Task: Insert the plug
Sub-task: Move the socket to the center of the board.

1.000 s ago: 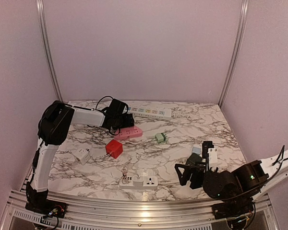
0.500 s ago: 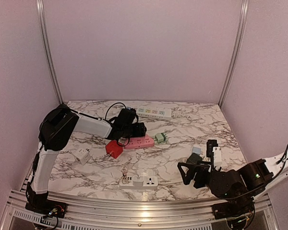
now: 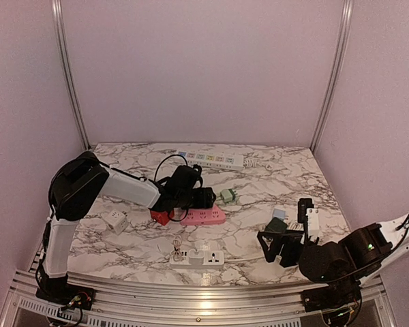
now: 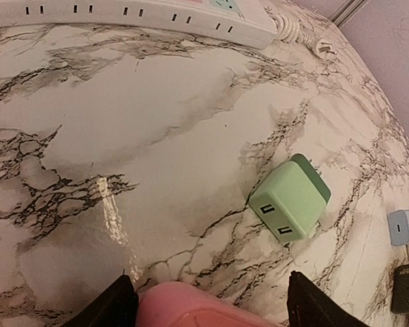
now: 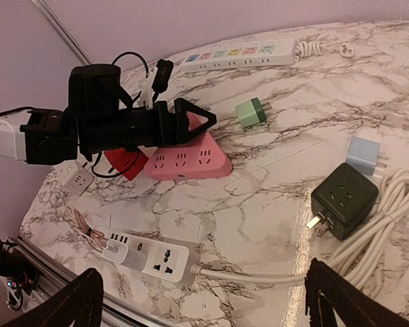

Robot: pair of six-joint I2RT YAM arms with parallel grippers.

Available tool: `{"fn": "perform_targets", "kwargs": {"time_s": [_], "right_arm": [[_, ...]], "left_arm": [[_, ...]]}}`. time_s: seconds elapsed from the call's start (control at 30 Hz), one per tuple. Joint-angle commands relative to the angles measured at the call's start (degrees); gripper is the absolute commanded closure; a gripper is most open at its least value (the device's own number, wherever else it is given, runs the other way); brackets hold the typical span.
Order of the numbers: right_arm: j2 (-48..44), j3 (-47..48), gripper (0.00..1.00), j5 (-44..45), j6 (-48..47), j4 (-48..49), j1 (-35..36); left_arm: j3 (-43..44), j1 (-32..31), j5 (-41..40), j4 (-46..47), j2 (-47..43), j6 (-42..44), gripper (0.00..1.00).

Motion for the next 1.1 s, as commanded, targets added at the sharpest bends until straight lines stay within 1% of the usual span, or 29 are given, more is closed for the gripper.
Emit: {"fn": "perform_targets", "kwargs": {"time_s": [0.0,0.3,0.47,0.67,0.87,0.97,1.07], "right_arm": [[-1.49,1.85,0.01,2.39,7.56,-5.24,0.50],[-1.22,1.52,0.01,1.56,9.92,-7.23,0.54],[-1.32,1.30,0.02,1.38,11.19,-8.17,0.53],[-1.76,1.45,0.02,1.04,12.82,-10.33,0.51],[-1.76,1.21,0.02,0.81,13.26,-10.79,0.50],[-1.45,1.38,0.02,0.79,13.56,-11.56,0.51],[-1.44,1.47,0.01,0.84,14.94,-13.27,0.53]], "left_arm": [[-3.53,-2.87,1.37,-6.03,0.85,0.90,0.23],[-3.79,-4.89,1.45,-5.55,0.99,0.90,0.23],[-4.31,-5.03,0.60,-5.55,-0.51,1.09,0.20],[-4.28,-5.05,-1.33,-6.29,-3.94,2.34,0.13],[0.69,-4.88,-3.03,-10.91,-6.53,5.73,0.02],[2.54,-4.81,-3.01,-12.15,-8.29,6.47,0.01],[2.05,-4.87,-2.78,-12.41,-11.23,6.62,0.01]]}}
